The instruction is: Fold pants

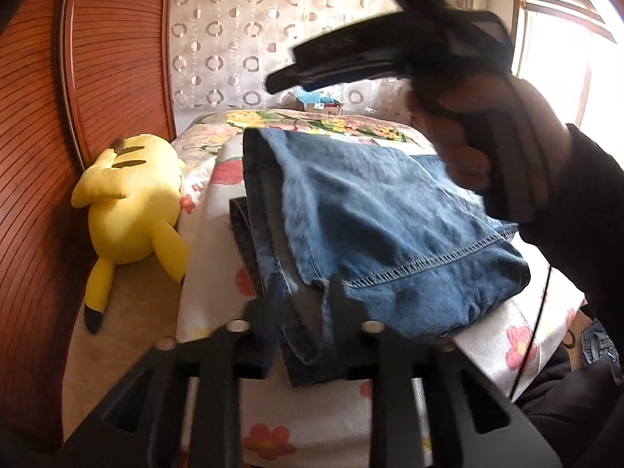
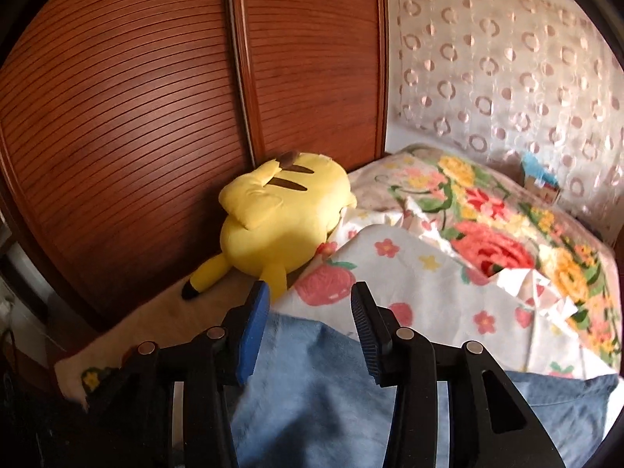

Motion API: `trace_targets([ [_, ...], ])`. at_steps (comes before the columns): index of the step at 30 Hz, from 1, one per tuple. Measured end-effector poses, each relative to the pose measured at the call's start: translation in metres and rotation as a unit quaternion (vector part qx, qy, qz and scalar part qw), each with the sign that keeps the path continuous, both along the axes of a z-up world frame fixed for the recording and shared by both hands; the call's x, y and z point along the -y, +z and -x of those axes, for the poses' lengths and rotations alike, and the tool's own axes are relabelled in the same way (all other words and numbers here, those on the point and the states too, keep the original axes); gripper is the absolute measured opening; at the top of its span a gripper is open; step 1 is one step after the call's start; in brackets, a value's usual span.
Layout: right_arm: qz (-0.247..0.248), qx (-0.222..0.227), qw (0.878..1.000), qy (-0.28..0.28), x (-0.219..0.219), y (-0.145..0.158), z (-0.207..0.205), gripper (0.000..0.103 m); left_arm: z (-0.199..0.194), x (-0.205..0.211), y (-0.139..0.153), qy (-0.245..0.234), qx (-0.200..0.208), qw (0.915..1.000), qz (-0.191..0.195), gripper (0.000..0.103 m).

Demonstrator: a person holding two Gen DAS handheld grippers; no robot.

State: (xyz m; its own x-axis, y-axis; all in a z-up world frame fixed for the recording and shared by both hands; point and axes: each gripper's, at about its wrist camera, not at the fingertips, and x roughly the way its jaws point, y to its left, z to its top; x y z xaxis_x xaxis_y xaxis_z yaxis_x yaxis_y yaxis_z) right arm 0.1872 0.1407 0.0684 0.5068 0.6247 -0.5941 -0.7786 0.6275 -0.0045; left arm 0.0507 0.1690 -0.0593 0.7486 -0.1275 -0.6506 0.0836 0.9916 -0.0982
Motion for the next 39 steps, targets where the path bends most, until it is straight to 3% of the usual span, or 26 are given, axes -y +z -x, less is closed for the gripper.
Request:
trace_targets([
  [1,0.001,0.004,1.0,0.003,0.005,0.0,0.004,0.045,-0.001,0.0,0.001,0.002,0.0,1.0,-0.001,0.043],
  [3,0.0,0.012,1.0,0.003,0.015,-0.001,0.01,0.045,-0.004,0.001,0.003,0.004,0.003,1.0,-0.003,0.052],
  [6,-0.003,0.019,1.0,-0.004,0.039,-0.001,0.021,0.045,-0.007,0.002,0.005,0.006,0.007,1.0,-0.002,0.078],
  [21,0.007,0.032,0.998,-0.061,0.154,-0.024,0.06,0.046,-0.031,0.049,0.013,-0.013,0.017,0.9997,-0.006,0.078],
  [24,0.006,0.032,0.997,-0.077,0.171,-0.028,0.067,0.054,-0.037,0.06,0.014,-0.02,0.018,0.9996,-0.001,0.078],
  [27,0.001,0.029,0.995,-0.097,0.19,-0.036,0.072,0.054,-0.043,0.071,0.013,-0.027,0.016,0.9995,-0.002,0.078],
  [39,0.021,0.01,0.986,-0.165,0.218,-0.063,0.084,0.054,-0.065,0.122,0.001,-0.069,-0.005,0.9975,-0.015,0.078],
])
